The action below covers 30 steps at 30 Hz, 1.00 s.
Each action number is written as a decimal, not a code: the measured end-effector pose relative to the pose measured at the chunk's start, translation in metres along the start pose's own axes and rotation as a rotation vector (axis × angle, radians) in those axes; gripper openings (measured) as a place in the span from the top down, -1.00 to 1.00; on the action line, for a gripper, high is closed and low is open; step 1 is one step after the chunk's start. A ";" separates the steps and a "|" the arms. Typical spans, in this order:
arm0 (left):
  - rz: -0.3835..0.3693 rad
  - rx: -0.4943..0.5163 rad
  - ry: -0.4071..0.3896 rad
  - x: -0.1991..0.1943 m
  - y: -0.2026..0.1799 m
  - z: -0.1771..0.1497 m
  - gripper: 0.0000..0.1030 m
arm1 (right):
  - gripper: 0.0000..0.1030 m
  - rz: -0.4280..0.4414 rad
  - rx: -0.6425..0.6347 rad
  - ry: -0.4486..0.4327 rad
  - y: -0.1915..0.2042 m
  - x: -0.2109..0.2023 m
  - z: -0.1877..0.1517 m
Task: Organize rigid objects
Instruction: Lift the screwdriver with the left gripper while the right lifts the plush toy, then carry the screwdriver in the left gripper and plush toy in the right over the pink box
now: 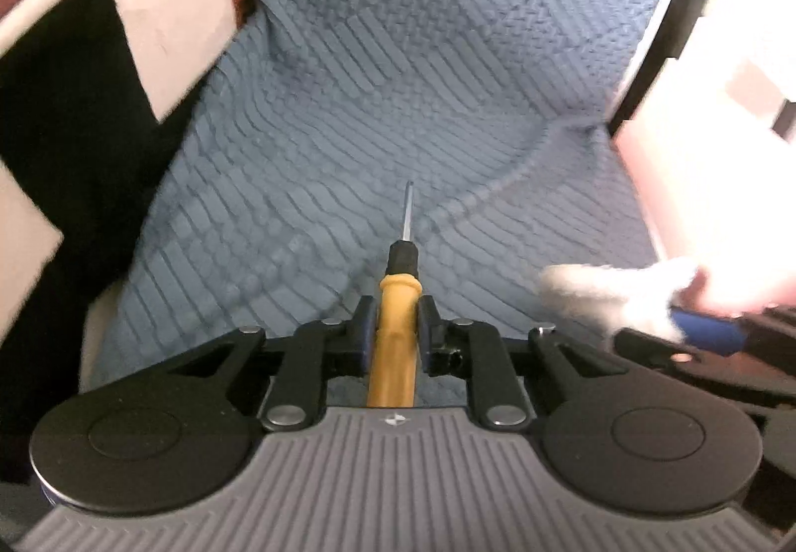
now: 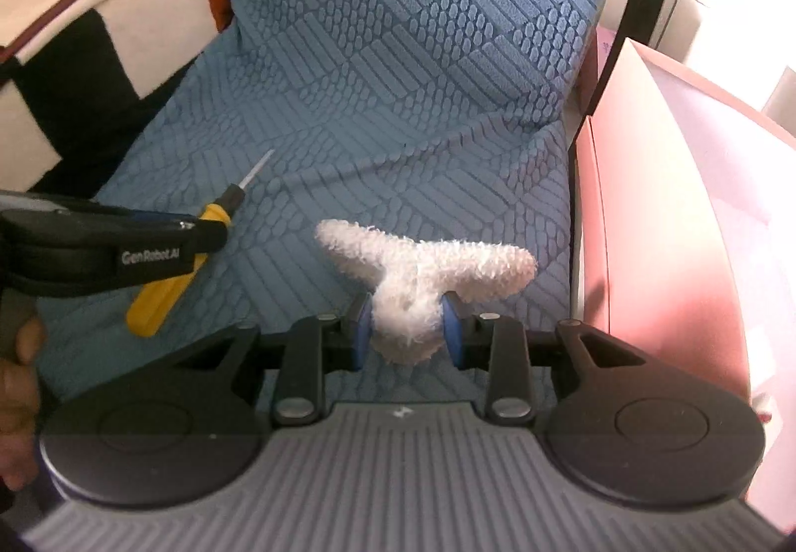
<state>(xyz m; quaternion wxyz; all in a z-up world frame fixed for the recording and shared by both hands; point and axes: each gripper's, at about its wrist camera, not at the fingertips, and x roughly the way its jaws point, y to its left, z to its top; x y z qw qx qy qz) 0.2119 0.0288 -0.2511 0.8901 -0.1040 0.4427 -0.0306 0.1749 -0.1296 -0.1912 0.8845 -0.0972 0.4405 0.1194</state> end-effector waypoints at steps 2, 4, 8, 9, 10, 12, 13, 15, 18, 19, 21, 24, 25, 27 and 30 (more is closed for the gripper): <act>-0.023 -0.018 0.002 -0.009 -0.002 -0.005 0.60 | 0.35 0.001 0.017 -0.002 0.001 -0.006 -0.005; -0.038 -0.033 0.000 -0.017 -0.003 -0.010 0.60 | 0.35 0.003 0.027 0.002 0.002 -0.012 -0.010; -0.075 -0.066 0.008 -0.027 -0.003 -0.017 0.60 | 0.33 0.000 0.051 0.025 0.004 -0.014 -0.020; -0.077 -0.066 0.008 -0.028 -0.003 -0.018 0.60 | 0.32 0.002 0.067 0.037 0.003 -0.012 -0.021; -0.076 -0.064 0.007 -0.028 -0.004 -0.018 0.60 | 0.32 0.003 0.078 0.047 0.002 -0.010 -0.022; -0.077 -0.068 0.007 -0.029 -0.004 -0.018 0.60 | 0.30 -0.006 0.076 0.047 0.003 -0.008 -0.023; -0.079 -0.076 0.008 -0.028 -0.004 -0.018 0.60 | 0.30 -0.012 0.073 0.046 0.004 -0.006 -0.022; -0.095 -0.092 0.015 -0.027 -0.001 -0.017 0.60 | 0.29 -0.014 0.080 0.053 0.003 -0.002 -0.023; -0.104 -0.107 0.022 -0.024 0.000 -0.018 0.60 | 0.28 -0.003 0.120 0.071 -0.001 0.009 -0.023; -0.101 -0.104 0.023 -0.023 -0.001 -0.018 0.60 | 0.25 -0.003 0.139 0.068 -0.002 0.012 -0.023; -0.097 -0.093 0.031 -0.019 -0.004 -0.019 0.60 | 0.25 -0.007 0.161 0.065 -0.003 0.017 -0.023; -0.106 -0.102 0.046 -0.013 -0.006 -0.022 0.60 | 0.32 -0.014 0.163 0.054 -0.002 0.018 -0.021; -0.112 -0.105 0.047 -0.013 -0.007 -0.022 0.60 | 0.32 -0.009 0.171 0.055 -0.002 0.017 -0.021; -0.127 -0.108 0.040 -0.014 -0.008 -0.021 0.60 | 0.33 -0.006 0.175 0.055 -0.003 0.016 -0.021; -0.131 -0.107 0.022 -0.019 -0.008 -0.021 0.60 | 0.33 -0.016 0.147 0.031 -0.003 0.008 -0.017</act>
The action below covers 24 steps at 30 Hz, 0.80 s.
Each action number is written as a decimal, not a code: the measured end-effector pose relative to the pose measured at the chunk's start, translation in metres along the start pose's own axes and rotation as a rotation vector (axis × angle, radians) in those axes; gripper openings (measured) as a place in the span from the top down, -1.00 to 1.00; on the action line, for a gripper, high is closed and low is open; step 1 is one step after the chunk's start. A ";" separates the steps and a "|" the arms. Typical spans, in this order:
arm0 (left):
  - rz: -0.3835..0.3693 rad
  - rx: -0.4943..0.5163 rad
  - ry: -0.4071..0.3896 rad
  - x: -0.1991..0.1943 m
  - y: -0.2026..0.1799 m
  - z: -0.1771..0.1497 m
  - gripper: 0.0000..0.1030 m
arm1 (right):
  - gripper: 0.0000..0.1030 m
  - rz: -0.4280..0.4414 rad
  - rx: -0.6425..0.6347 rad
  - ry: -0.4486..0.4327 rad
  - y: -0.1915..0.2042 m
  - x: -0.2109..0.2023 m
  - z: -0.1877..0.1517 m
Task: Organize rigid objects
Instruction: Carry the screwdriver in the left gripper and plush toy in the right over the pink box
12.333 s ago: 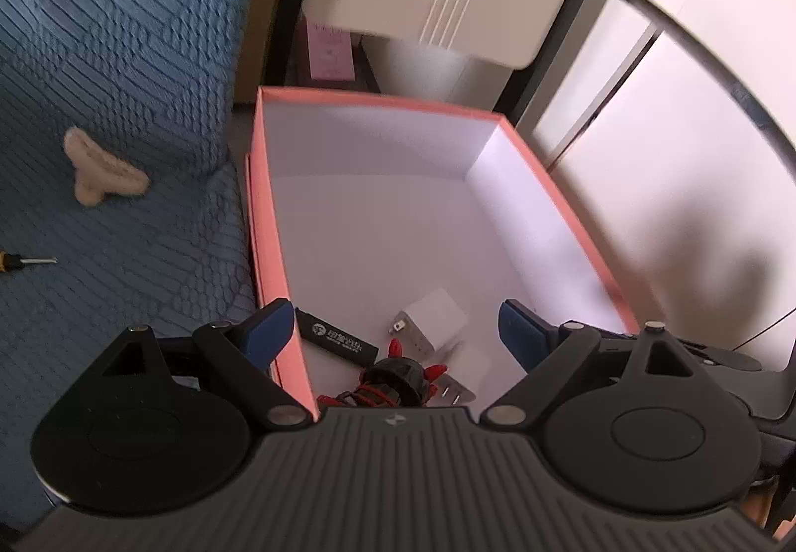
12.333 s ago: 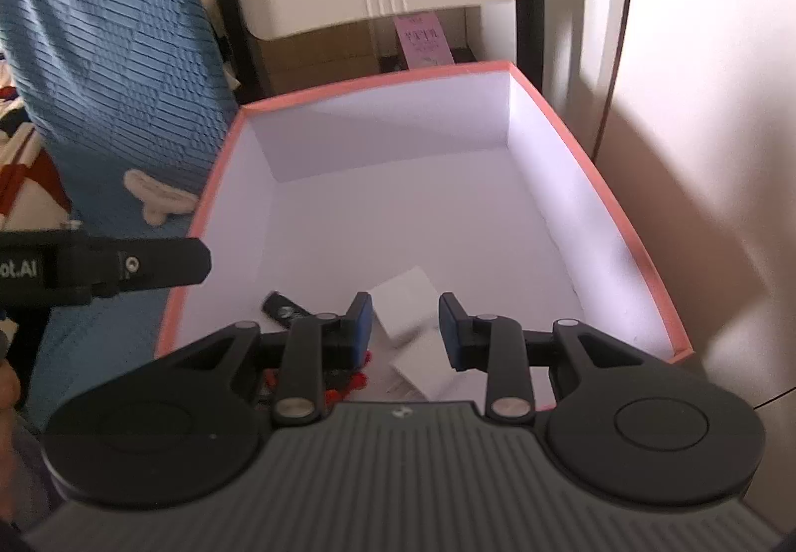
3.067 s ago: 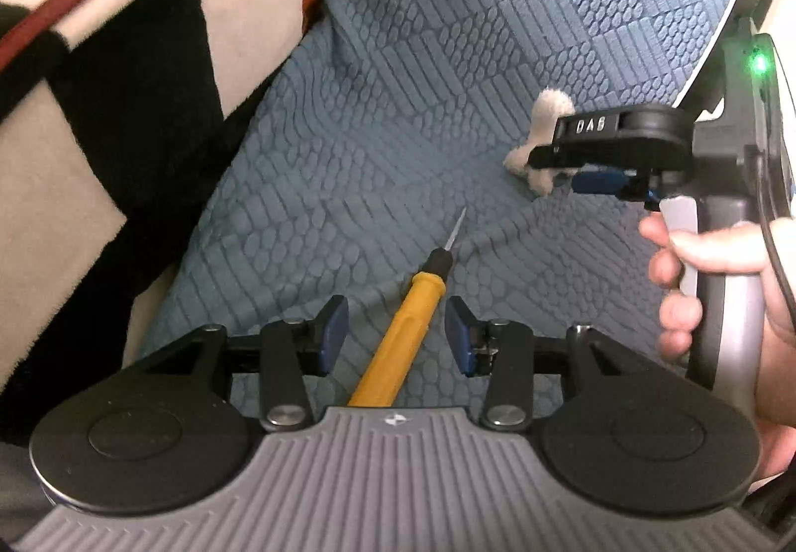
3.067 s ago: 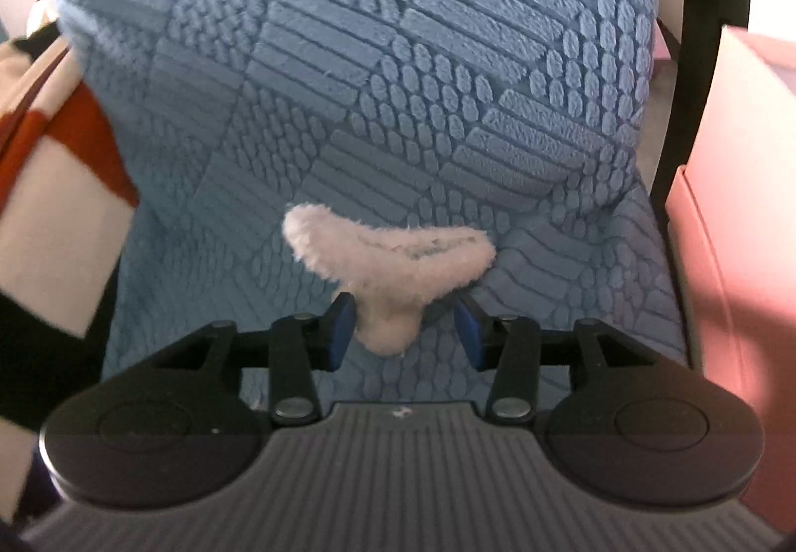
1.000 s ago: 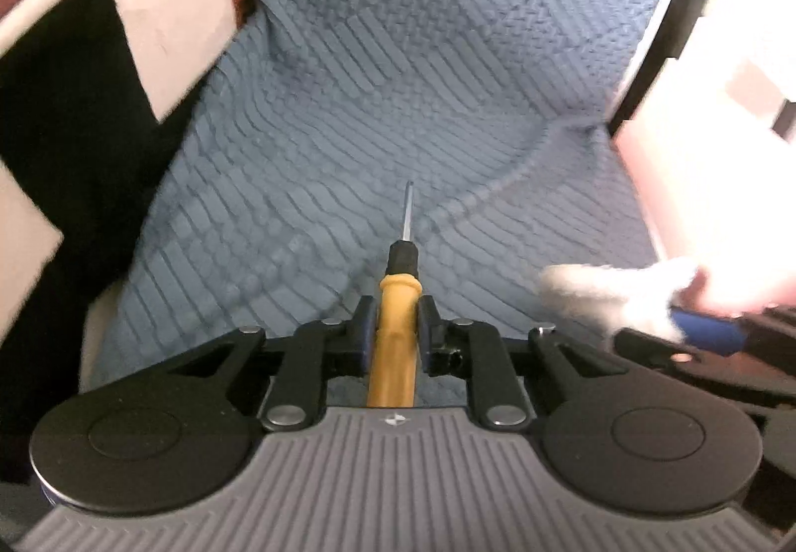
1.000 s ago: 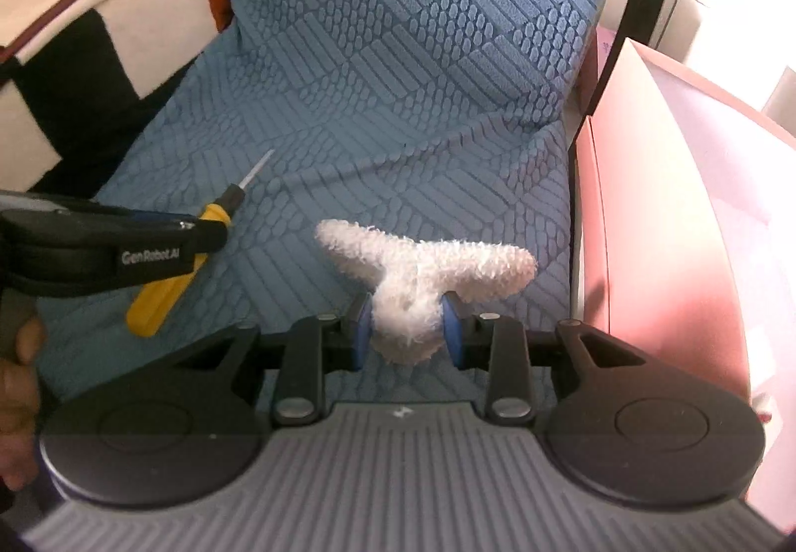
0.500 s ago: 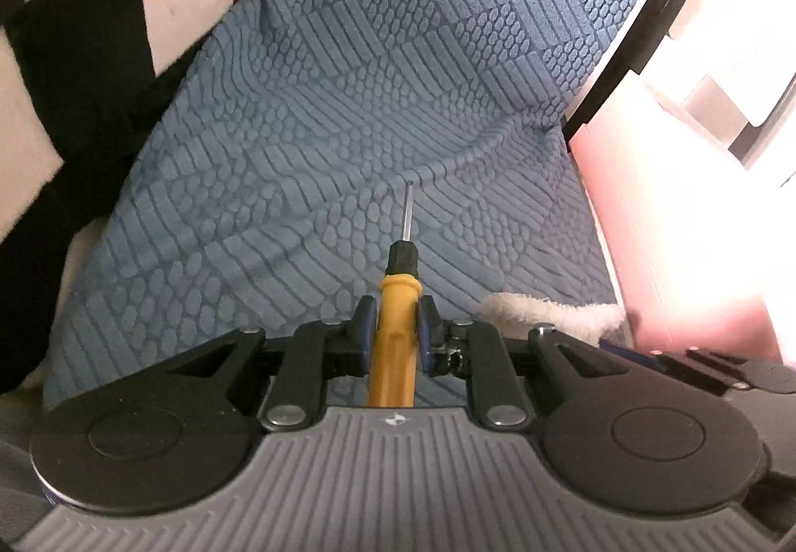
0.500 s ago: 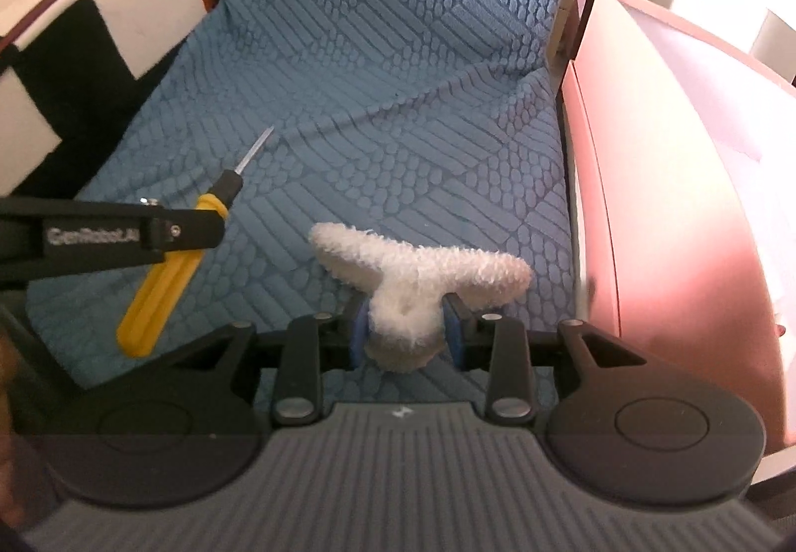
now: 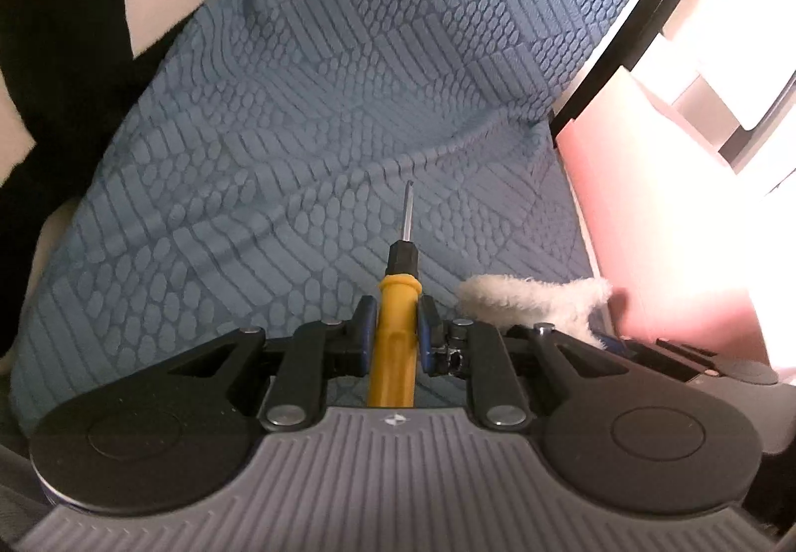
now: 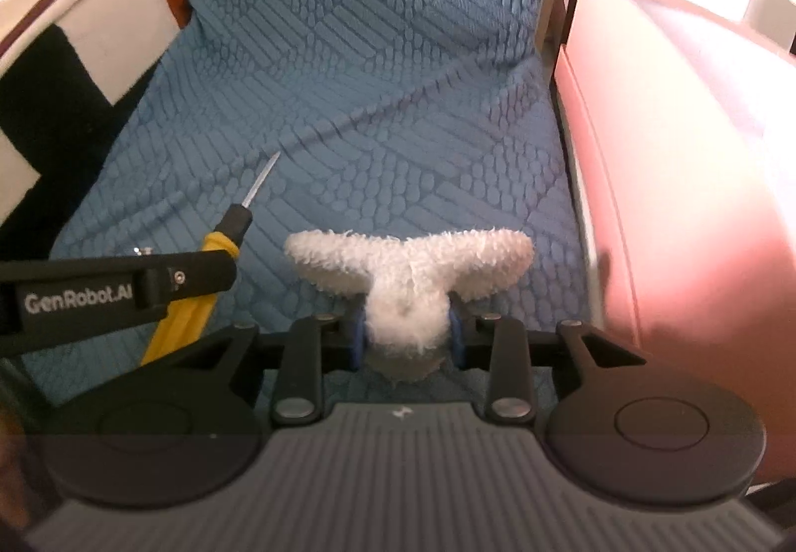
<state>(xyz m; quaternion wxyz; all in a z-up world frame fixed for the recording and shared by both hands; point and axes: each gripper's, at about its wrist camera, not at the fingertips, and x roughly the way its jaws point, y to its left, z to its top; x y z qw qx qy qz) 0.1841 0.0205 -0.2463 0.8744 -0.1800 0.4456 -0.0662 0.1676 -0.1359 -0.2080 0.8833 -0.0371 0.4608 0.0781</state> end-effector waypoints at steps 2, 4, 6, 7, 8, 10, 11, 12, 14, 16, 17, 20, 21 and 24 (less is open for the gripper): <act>-0.008 -0.011 -0.005 -0.004 0.000 0.001 0.60 | 0.33 0.008 -0.006 -0.019 -0.001 -0.009 0.004; -0.017 -0.013 -0.017 -0.011 0.000 0.002 0.60 | 0.33 0.010 -0.014 -0.038 -0.003 -0.018 0.006; -0.031 -0.009 -0.030 -0.021 0.000 0.004 0.60 | 0.33 0.013 -0.020 -0.054 -0.007 -0.029 0.008; -0.040 -0.006 -0.045 -0.028 -0.002 0.004 0.60 | 0.33 0.021 -0.010 -0.062 -0.010 -0.035 0.009; -0.043 0.001 -0.055 -0.034 -0.003 0.005 0.60 | 0.33 0.033 0.000 -0.070 -0.012 -0.041 0.010; -0.055 -0.011 -0.075 -0.047 -0.005 0.005 0.60 | 0.33 0.046 0.004 -0.096 -0.017 -0.057 0.012; -0.063 -0.016 -0.083 -0.053 -0.005 0.005 0.60 | 0.33 0.048 0.007 -0.110 -0.018 -0.064 0.013; -0.068 -0.019 -0.092 -0.059 -0.006 0.005 0.60 | 0.33 0.064 0.028 -0.120 -0.022 -0.072 0.015; -0.067 -0.030 -0.108 -0.072 -0.007 0.005 0.60 | 0.34 0.103 0.060 -0.141 -0.027 -0.087 0.018; -0.070 -0.039 -0.128 -0.086 -0.009 0.005 0.60 | 0.34 0.098 0.044 -0.163 -0.027 -0.103 0.020; -0.071 -0.043 -0.136 -0.092 -0.008 0.004 0.60 | 0.34 0.108 0.042 -0.171 -0.028 -0.111 0.020; -0.095 -0.059 -0.161 -0.110 -0.012 0.001 0.60 | 0.34 0.118 0.034 -0.189 -0.028 -0.130 0.017; -0.095 -0.065 -0.163 -0.115 -0.014 0.001 0.60 | 0.34 0.118 0.029 -0.196 -0.029 -0.137 0.016; -0.100 -0.058 -0.179 -0.130 -0.020 0.000 0.60 | 0.34 0.116 0.030 -0.216 -0.031 -0.156 0.012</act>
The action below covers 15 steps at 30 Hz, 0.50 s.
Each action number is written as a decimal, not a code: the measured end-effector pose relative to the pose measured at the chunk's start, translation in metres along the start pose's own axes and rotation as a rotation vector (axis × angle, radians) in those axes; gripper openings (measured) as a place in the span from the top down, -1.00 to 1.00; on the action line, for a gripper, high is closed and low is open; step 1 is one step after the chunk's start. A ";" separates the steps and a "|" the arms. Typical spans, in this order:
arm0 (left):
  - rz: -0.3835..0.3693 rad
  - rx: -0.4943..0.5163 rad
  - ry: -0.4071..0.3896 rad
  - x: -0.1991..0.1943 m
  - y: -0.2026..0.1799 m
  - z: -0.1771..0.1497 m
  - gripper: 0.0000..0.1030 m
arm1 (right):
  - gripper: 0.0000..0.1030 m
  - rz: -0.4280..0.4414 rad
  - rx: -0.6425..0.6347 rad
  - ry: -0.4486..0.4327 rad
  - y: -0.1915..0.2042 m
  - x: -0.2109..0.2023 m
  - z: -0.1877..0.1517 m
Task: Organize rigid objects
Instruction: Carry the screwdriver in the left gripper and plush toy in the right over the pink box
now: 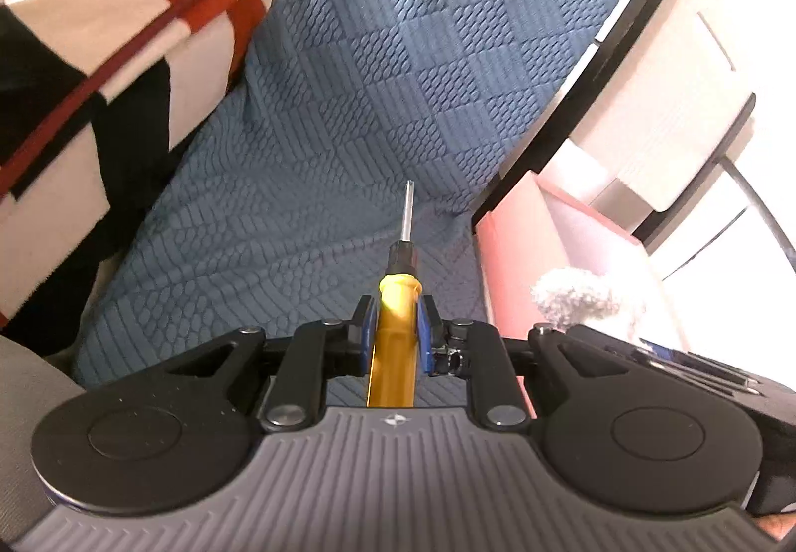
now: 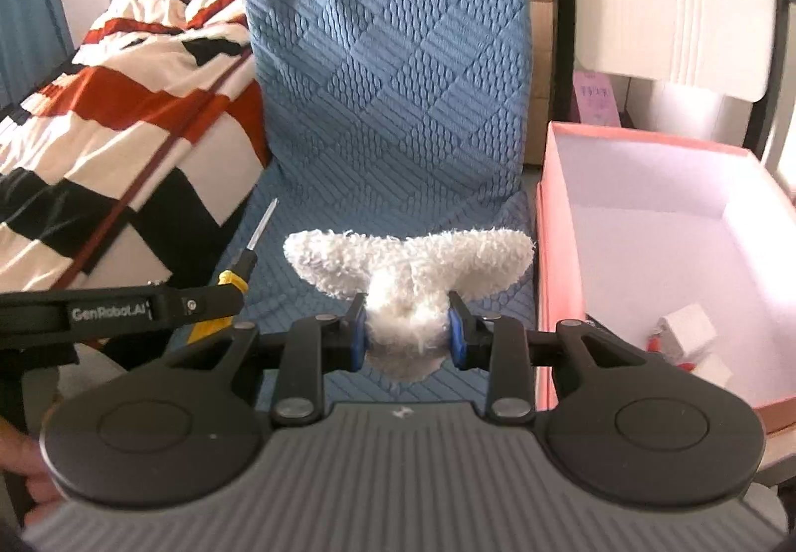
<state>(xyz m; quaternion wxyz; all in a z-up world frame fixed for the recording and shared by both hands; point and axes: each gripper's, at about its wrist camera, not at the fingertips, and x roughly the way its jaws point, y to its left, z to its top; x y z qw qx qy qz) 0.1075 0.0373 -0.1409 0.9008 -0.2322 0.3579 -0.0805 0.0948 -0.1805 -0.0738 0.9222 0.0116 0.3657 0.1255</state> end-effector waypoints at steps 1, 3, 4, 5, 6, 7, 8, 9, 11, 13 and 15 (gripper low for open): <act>-0.007 0.001 -0.003 -0.004 -0.003 0.001 0.60 | 0.34 -0.004 -0.001 -0.005 -0.001 -0.006 0.000; -0.013 0.011 -0.011 -0.011 -0.010 0.002 0.60 | 0.34 -0.022 -0.011 -0.019 -0.001 -0.016 0.000; -0.017 0.018 -0.014 -0.014 -0.012 0.002 0.60 | 0.34 -0.033 -0.018 -0.026 -0.001 -0.021 0.001; -0.021 0.022 -0.017 -0.017 -0.015 0.003 0.60 | 0.34 -0.043 -0.021 -0.030 -0.002 -0.025 0.001; -0.025 0.024 -0.021 -0.019 -0.017 0.002 0.60 | 0.34 -0.045 -0.019 -0.032 -0.003 -0.029 0.000; -0.027 0.025 -0.024 -0.020 -0.019 0.002 0.60 | 0.34 -0.043 -0.013 -0.035 -0.005 -0.033 0.000; -0.031 0.023 -0.023 -0.021 -0.021 0.001 0.60 | 0.34 -0.045 -0.010 -0.039 -0.006 -0.036 0.000; -0.036 0.021 -0.020 -0.020 -0.023 0.000 0.60 | 0.34 -0.052 -0.013 -0.043 -0.007 -0.039 0.000; -0.043 0.019 -0.014 -0.019 -0.027 -0.003 0.60 | 0.33 -0.072 -0.018 -0.047 -0.011 -0.043 -0.002; -0.054 0.023 -0.007 -0.019 -0.032 -0.004 0.60 | 0.33 -0.074 0.000 -0.048 -0.015 -0.047 -0.003; -0.061 0.032 -0.003 -0.018 -0.038 -0.005 0.60 | 0.33 -0.092 -0.003 -0.052 -0.020 -0.050 -0.003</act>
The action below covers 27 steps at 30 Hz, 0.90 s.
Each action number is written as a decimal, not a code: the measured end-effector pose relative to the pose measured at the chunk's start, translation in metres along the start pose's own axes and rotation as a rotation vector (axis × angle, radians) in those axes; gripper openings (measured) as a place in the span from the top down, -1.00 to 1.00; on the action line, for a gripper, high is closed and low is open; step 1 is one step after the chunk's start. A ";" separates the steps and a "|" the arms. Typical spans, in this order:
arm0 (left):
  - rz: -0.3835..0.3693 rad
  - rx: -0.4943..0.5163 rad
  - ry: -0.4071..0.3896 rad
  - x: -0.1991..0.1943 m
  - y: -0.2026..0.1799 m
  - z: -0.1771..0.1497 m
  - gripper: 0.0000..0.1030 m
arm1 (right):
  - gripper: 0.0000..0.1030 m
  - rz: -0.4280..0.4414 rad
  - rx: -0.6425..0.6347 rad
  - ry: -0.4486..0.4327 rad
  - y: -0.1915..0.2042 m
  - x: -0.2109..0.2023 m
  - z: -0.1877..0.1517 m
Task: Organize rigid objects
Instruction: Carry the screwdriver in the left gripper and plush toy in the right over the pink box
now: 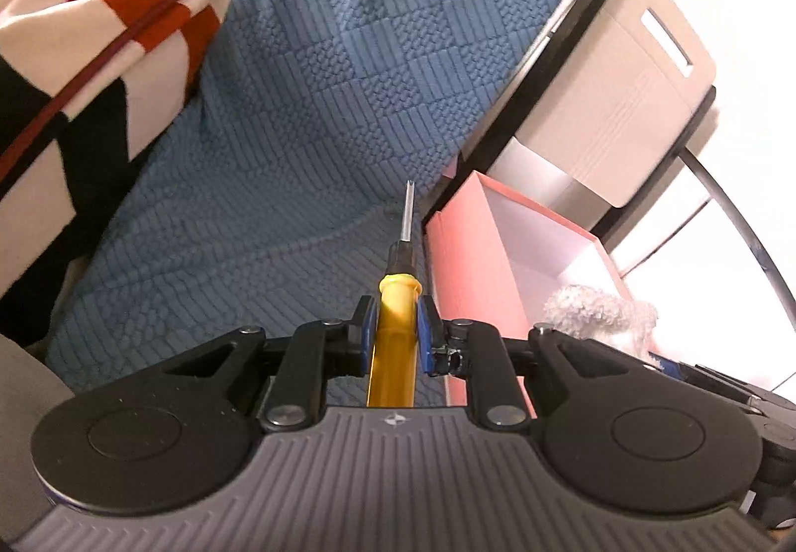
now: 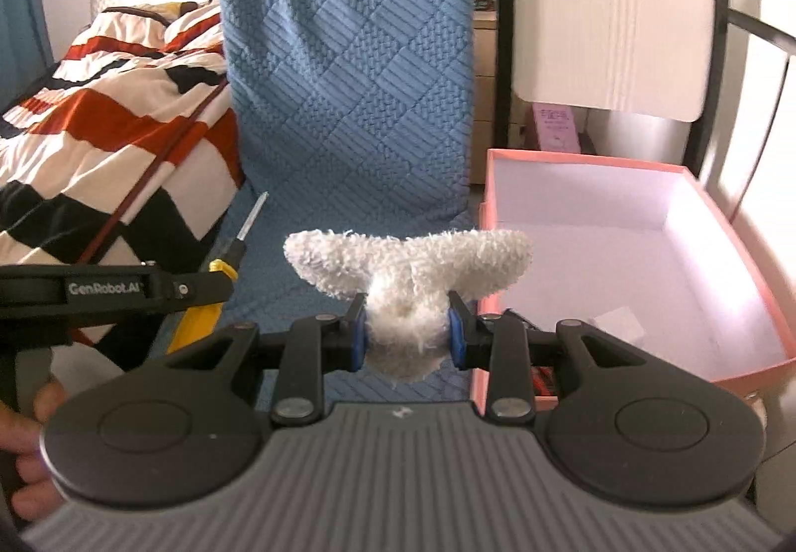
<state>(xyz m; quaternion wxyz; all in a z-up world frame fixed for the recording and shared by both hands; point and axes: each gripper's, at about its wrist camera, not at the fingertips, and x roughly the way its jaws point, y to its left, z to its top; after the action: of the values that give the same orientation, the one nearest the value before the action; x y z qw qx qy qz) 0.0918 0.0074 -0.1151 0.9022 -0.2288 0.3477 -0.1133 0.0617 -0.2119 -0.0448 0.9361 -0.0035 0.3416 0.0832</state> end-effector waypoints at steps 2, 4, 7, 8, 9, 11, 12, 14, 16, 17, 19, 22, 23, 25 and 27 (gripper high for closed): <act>-0.013 0.013 0.004 0.002 -0.008 0.000 0.60 | 0.33 -0.007 0.008 -0.002 -0.006 -0.003 0.000; -0.028 0.027 0.011 0.004 -0.018 0.000 0.60 | 0.33 -0.017 0.024 -0.007 -0.014 -0.007 -0.001; -0.048 0.047 0.018 0.008 -0.034 0.000 0.60 | 0.33 -0.049 0.035 -0.014 -0.027 -0.014 -0.004; -0.056 0.055 0.022 0.010 -0.039 0.000 0.60 | 0.33 -0.055 0.041 -0.014 -0.031 -0.016 -0.005; -0.064 0.062 0.026 0.012 -0.045 -0.001 0.60 | 0.33 -0.065 0.050 -0.014 -0.036 -0.018 -0.006; -0.081 0.077 0.039 0.016 -0.057 -0.002 0.60 | 0.33 -0.082 0.065 -0.016 -0.046 -0.022 -0.008; -0.090 0.086 0.044 0.019 -0.064 -0.003 0.60 | 0.33 -0.090 0.072 -0.018 -0.051 -0.024 -0.009; -0.104 0.108 0.053 0.024 -0.077 -0.004 0.60 | 0.33 -0.105 0.080 -0.022 -0.059 -0.027 -0.011; -0.120 0.124 0.066 0.029 -0.089 -0.005 0.60 | 0.33 -0.118 0.096 -0.022 -0.068 -0.030 -0.012; -0.127 0.130 0.070 0.031 -0.094 -0.006 0.60 | 0.33 -0.124 0.102 -0.022 -0.072 -0.031 -0.013; -0.136 0.145 0.076 0.036 -0.103 -0.007 0.60 | 0.33 -0.137 0.113 -0.022 -0.081 -0.033 -0.015; -0.144 0.168 0.092 0.052 -0.117 -0.008 0.60 | 0.33 -0.147 0.134 -0.017 -0.094 -0.030 -0.016; -0.147 0.167 0.106 0.059 -0.121 -0.008 0.60 | 0.33 -0.150 0.141 -0.015 -0.099 -0.028 -0.016; -0.162 0.166 0.139 0.074 -0.128 -0.007 0.60 | 0.33 -0.167 0.153 -0.010 -0.109 -0.023 -0.017; -0.157 0.182 0.153 0.088 -0.135 -0.005 0.60 | 0.33 -0.172 0.171 0.001 -0.120 -0.014 -0.016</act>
<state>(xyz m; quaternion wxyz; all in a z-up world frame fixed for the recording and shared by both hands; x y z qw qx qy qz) 0.1465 -0.1441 -0.1028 0.8785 -0.1631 0.3847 -0.2316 0.0603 -0.3333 -0.0538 0.9365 0.0467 0.3465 -0.0269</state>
